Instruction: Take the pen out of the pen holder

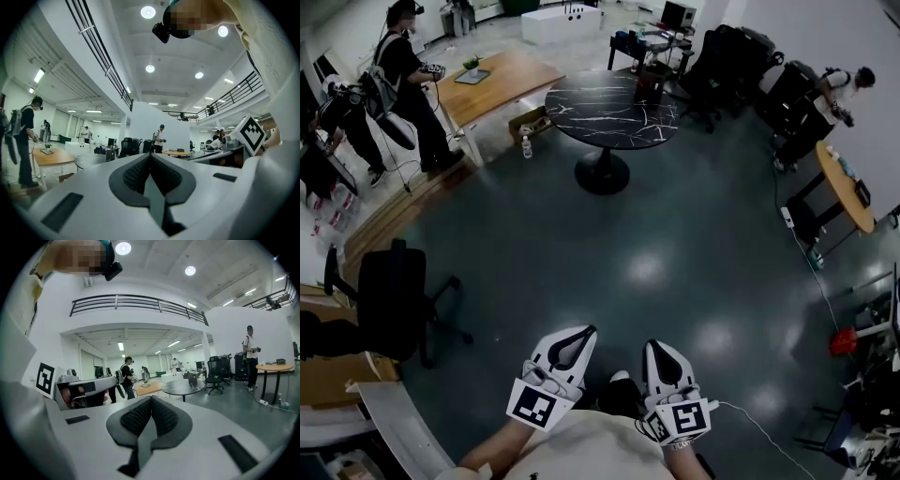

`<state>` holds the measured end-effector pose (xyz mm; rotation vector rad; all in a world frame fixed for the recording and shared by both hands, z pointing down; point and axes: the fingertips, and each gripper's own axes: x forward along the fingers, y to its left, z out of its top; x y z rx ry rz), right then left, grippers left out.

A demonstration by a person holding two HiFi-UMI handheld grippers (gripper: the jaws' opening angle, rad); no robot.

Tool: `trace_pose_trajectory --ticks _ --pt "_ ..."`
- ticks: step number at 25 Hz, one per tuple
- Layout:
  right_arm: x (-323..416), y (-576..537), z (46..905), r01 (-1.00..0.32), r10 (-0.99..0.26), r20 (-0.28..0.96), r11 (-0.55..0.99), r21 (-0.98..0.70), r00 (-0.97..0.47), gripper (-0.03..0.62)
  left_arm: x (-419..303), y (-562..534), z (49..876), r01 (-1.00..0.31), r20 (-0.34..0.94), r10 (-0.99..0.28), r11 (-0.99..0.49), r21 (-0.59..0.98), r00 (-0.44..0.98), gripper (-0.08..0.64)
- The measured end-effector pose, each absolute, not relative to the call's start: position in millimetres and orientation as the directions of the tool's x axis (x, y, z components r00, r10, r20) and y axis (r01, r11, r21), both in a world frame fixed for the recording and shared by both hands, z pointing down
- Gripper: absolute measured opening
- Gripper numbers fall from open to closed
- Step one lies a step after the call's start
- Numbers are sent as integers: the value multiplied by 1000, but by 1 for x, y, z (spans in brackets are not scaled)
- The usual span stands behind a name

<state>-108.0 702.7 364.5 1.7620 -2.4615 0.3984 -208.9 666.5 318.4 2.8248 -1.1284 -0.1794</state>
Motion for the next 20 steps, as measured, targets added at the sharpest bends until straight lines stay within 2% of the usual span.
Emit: trace_pose_trajectory --ticks 8,20 --pt "-108 626 376 -919 -892 231 355 -173 -388 18 -214 594 331 -731 -35 -741 -668 140 671 12" --pt "-27 480 387 -887 -854 246 419 -195 -458 18 -127 452 333 -769 -5 -773 -632 93 634 12"
